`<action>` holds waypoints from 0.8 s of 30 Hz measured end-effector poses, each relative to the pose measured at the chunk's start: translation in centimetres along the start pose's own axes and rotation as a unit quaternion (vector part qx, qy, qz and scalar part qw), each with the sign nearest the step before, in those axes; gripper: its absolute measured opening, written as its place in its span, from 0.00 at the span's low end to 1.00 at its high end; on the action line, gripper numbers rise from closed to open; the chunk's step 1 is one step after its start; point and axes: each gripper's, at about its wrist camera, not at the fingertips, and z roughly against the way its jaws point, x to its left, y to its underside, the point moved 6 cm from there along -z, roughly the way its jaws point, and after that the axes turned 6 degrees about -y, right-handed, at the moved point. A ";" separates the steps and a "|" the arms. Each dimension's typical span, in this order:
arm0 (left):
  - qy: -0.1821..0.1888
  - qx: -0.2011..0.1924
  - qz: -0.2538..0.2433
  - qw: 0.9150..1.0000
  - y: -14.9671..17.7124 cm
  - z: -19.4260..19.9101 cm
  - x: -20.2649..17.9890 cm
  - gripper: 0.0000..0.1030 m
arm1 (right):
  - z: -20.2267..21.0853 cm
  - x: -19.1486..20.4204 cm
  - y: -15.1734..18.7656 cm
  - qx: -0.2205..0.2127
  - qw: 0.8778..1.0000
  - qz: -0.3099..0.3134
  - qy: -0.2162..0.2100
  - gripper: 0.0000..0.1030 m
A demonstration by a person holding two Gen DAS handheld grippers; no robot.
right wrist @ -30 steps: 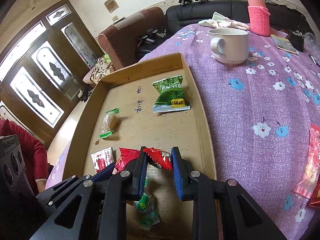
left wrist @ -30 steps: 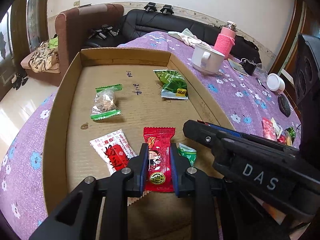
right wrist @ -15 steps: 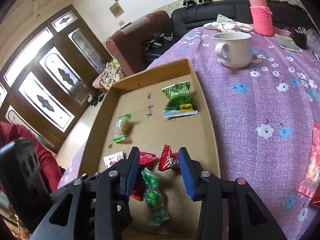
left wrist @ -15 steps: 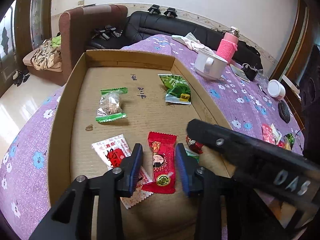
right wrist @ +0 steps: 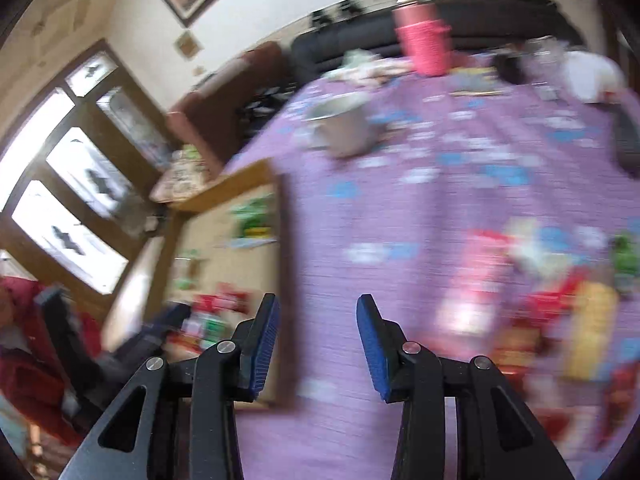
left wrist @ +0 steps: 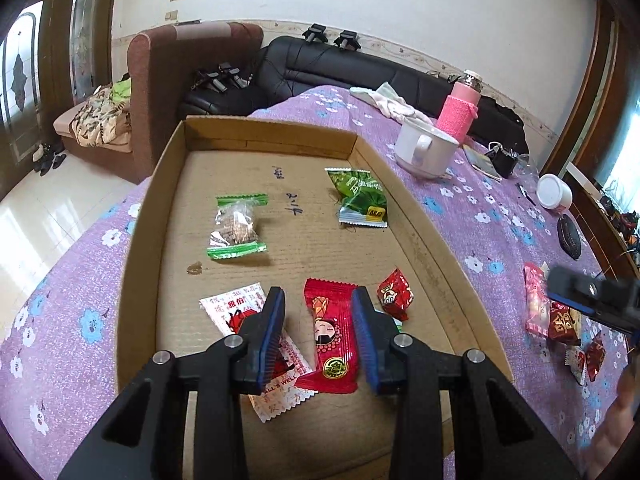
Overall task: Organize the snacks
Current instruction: 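Withdraw both grippers from the box back to the snack pile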
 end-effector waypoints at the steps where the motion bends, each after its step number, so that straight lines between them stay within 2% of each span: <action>1: 0.000 -0.002 -0.002 1.000 0.0 0.1 -0.1 0.33 | 0.9 -1.7 0.2 -0.004 1.000 -0.008 0.016 0.42; 3: -0.001 -0.005 -0.007 1.000 0.0 0.2 -0.3 0.33 | 3.0 -5.2 0.7 -0.007 0.999 -0.034 0.029 0.42; 7: 0.002 -0.013 -0.016 1.000 -0.1 0.5 -0.7 0.33 | 7.0 -9.6 1.7 -0.038 0.997 -0.059 0.042 0.42; 11: 0.001 -0.041 -0.029 0.999 -0.2 1.6 -1.3 0.33 | 10.3 -13.4 2.0 -0.081 0.991 -0.095 0.048 0.42; 13: -0.004 -0.062 -0.038 0.997 -0.4 2.4 -1.6 0.33 | 11.6 -15.7 1.9 -0.094 0.985 -0.125 0.068 0.43; 15: -0.007 -0.077 -0.044 0.996 -0.5 3.1 -1.9 0.33 | 12.1 -17.7 2.2 -0.091 0.980 -0.158 0.082 0.51; 17: -0.006 -0.086 -0.049 0.995 -0.4 4.0 -2.5 0.33 | 12.0 -19.2 3.0 -0.073 0.974 -0.187 0.101 0.51; 19: 0.010 -0.076 -0.058 0.995 -0.1 4.6 -3.6 0.33 | 11.5 -20.1 4.0 -0.047 0.972 -0.203 0.105 0.51; 22: 0.059 -0.054 -0.082 0.993 0.7 5.9 -6.6 0.39 | 11.1 -19.5 4.4 -0.035 0.977 -0.203 0.062 0.52; 24: 0.093 -0.041 -0.106 0.989 1.3 6.8 -9.2 0.40 | 11.0 -18.5 4.4 -0.032 0.981 -0.186 0.047 0.59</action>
